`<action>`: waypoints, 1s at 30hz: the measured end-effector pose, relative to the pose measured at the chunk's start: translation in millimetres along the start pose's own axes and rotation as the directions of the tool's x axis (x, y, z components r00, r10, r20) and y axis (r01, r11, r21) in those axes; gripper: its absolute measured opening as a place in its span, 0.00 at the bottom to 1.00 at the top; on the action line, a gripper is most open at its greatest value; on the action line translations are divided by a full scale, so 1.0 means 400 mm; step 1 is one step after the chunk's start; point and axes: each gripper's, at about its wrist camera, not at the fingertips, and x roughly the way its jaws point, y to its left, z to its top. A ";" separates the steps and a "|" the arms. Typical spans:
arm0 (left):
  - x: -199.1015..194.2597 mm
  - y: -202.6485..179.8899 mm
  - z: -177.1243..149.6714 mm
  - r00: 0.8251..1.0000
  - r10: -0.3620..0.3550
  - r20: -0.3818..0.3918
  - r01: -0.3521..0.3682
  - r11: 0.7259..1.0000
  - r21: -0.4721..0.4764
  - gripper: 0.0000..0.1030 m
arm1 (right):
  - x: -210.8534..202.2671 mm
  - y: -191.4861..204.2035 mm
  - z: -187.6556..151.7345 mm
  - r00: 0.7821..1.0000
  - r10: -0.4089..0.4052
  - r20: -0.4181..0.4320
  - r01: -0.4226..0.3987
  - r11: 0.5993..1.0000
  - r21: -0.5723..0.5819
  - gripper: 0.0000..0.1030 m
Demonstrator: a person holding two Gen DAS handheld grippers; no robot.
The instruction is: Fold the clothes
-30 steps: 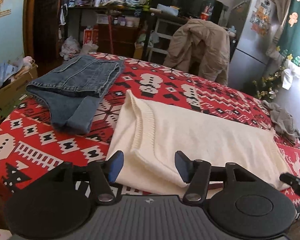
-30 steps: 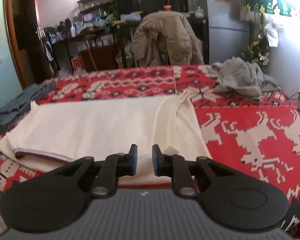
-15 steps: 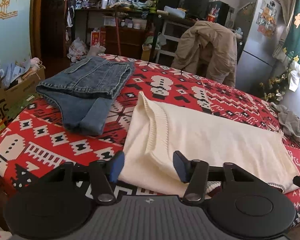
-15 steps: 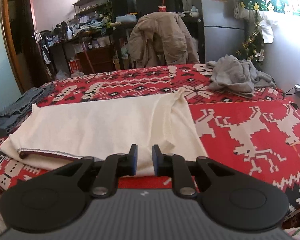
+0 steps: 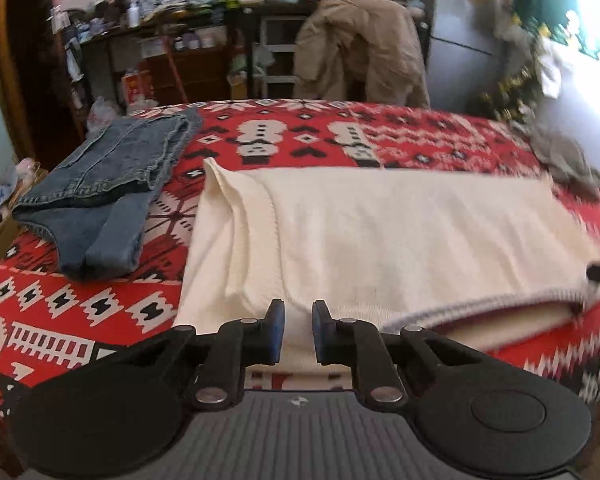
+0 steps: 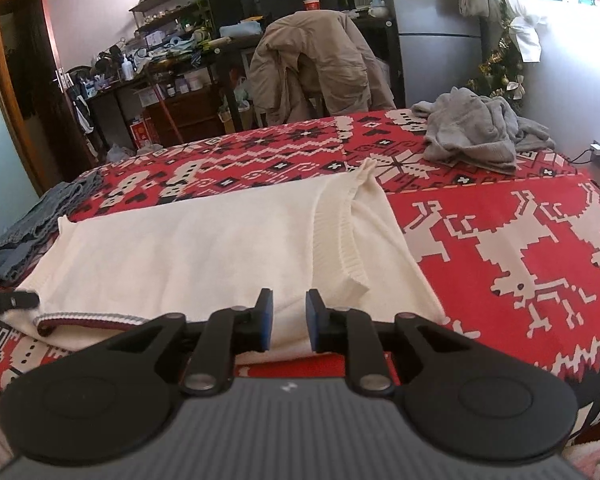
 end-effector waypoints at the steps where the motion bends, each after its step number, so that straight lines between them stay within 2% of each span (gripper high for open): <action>1: -0.003 0.002 -0.005 1.000 -0.003 0.001 0.003 1.000 0.008 0.15 | -0.001 -0.002 0.000 1.000 0.000 -0.001 0.000 1.000 0.001 0.19; 5: -0.017 0.009 -0.026 1.000 -0.013 0.005 0.013 0.999 0.037 0.15 | -0.003 -0.006 0.001 1.000 0.004 0.001 -0.004 1.000 0.006 0.20; 9: -0.041 0.033 -0.024 1.000 -0.016 0.026 0.016 1.000 -0.007 0.15 | -0.006 -0.011 0.004 1.000 0.001 0.008 -0.002 1.000 0.013 0.23; 14: -0.071 0.063 -0.017 0.997 -0.019 0.071 0.024 0.997 -0.071 0.15 | -0.011 -0.026 0.008 1.000 -0.001 0.015 0.000 0.999 0.044 0.24; 18: -0.048 0.060 0.005 0.996 -0.003 0.090 0.011 0.996 -0.086 0.15 | -0.008 -0.015 0.009 1.000 0.007 0.017 -0.008 0.999 0.034 0.24; 24: -0.024 0.026 0.000 0.997 -0.057 0.055 0.057 0.998 0.002 0.13 | 0.001 -0.006 0.007 1.000 0.007 0.006 -0.007 1.000 0.011 0.25; 27: -0.015 -0.001 -0.023 0.998 -0.062 0.000 0.062 0.994 0.088 0.14 | 0.001 -0.009 0.008 1.000 0.009 0.007 -0.010 1.000 0.024 0.26; 30: -0.029 -0.014 -0.036 0.999 -0.050 0.004 0.049 0.989 0.139 0.14 | 0.005 -0.006 0.007 1.000 0.006 0.002 -0.006 1.000 0.015 0.26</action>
